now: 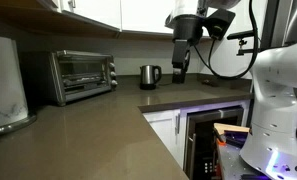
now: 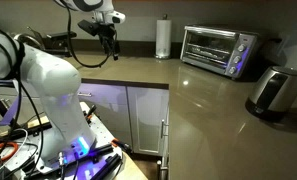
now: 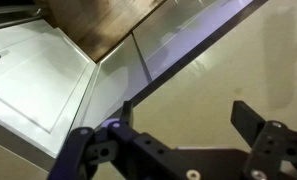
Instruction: Open the door of the mini oven
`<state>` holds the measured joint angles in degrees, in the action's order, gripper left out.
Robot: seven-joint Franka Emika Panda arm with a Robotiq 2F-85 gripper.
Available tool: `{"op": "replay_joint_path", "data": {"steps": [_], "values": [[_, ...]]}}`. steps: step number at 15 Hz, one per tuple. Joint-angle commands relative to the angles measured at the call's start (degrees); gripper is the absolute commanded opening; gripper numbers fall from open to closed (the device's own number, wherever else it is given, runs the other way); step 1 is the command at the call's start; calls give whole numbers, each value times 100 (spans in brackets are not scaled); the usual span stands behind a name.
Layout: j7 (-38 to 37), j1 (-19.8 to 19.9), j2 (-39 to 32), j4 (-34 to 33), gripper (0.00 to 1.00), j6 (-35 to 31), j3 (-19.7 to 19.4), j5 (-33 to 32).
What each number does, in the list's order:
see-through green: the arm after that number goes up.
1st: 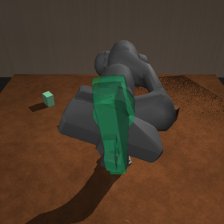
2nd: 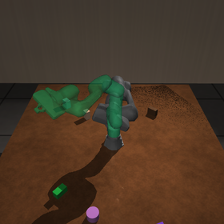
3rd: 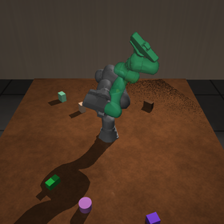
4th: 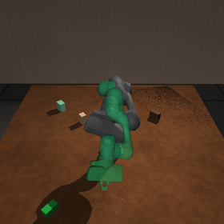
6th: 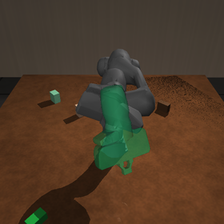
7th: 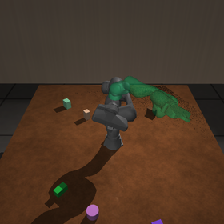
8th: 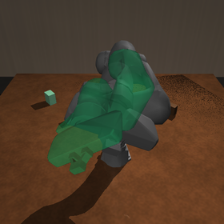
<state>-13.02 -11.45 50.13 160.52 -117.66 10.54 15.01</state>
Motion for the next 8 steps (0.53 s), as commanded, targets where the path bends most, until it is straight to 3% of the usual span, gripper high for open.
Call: {"op": "replay_joint_path", "data": {"steps": [1, 8], "values": [[19, 30, -4, 34, 100, 48, 20, 17], [17, 28, -45, 132, 100, 47, 18, 14]]}}
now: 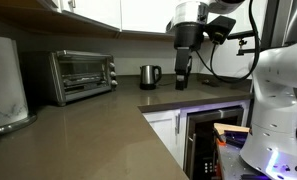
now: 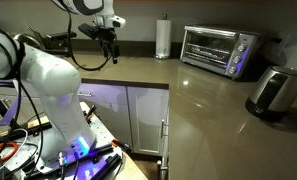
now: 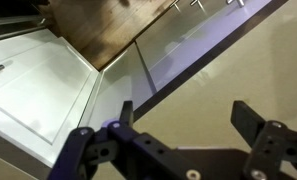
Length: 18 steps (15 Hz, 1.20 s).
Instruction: Open the door of the mini oven
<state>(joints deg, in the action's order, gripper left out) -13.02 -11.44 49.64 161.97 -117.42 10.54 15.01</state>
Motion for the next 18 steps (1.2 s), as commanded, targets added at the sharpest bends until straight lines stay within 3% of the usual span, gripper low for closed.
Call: {"op": "replay_joint_path", "data": {"steps": [1, 9, 10, 11, 12, 18], "values": [[17, 27, 4, -12, 100, 22, 19, 15], [-579, 1058, -207, -384, 98, -199, 485, -1547], [-628, 1156, -203, -404, 89, -293, 488, -1674], [-678, 1250, -212, -419, 73, -372, 495, -1801], [-707, 1332, -228, -432, 71, -507, 484, -1913], [-750, 1894, -412, -568, 32, -1313, 377, -2529]]}}
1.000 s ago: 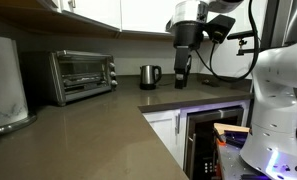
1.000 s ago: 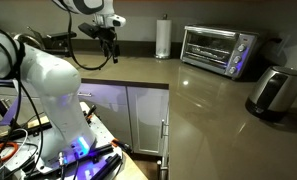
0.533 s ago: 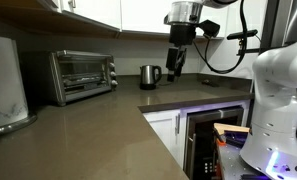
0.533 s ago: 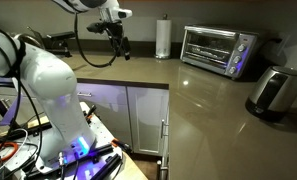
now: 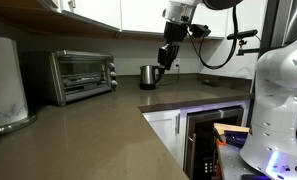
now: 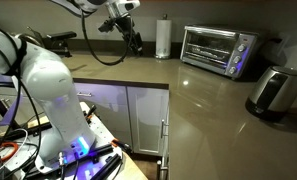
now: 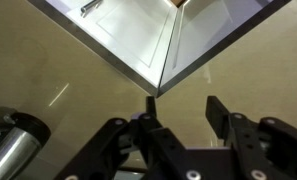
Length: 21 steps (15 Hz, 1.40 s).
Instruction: Open the door of the mini oven
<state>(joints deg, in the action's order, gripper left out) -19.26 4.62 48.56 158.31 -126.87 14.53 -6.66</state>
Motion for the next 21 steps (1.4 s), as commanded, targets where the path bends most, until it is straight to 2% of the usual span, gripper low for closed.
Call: {"op": "replay_joint_path", "data": {"steps": [1, 4, 6, 10, 13, 14, 21], "values": [[-127, 420, -393, -265, 24, -503, -32, -497], [-129, 800, -673, -499, 5, -906, -56, -910], [-147, 1025, -898, -705, 0, -1150, -72, -1147], [-197, 1289, -1340, -1156, 0, -1672, -148, -1392], [-174, 1320, -1669, -1503, 0, -2021, -255, -1362], [-79, 1189, -1336, -1215, 0, -1794, -294, -1301], [-72, 1147, -1398, -1254, 1, -1809, -342, -1291]]}}
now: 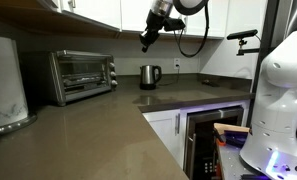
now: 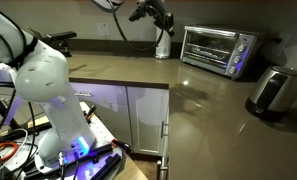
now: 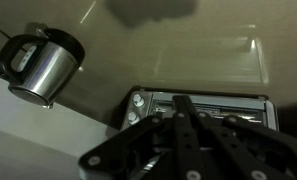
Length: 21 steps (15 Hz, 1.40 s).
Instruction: Open the door of the mini oven
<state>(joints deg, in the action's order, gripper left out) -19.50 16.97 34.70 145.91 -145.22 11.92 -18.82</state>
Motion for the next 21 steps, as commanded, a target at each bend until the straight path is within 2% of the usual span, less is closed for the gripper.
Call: {"op": "replay_joint_path", "data": {"steps": [1, 4, 8, 11, 16, 21], "values": [[-48, -88, -12, -14, 1, 27, -81, -75], [-48, -88, -12, -14, 0, 27, -81, -75], [-356, 66, -170, -97, 0, -304, 190, -280], [-827, 345, -322, -205, 0, -727, 559, -674], [-1644, 1099, -667, -547, 0, -1469, 1139, -1438], [-2217, 2191, -1348, -1100, 0, -2698, 1670, -2111]]}}
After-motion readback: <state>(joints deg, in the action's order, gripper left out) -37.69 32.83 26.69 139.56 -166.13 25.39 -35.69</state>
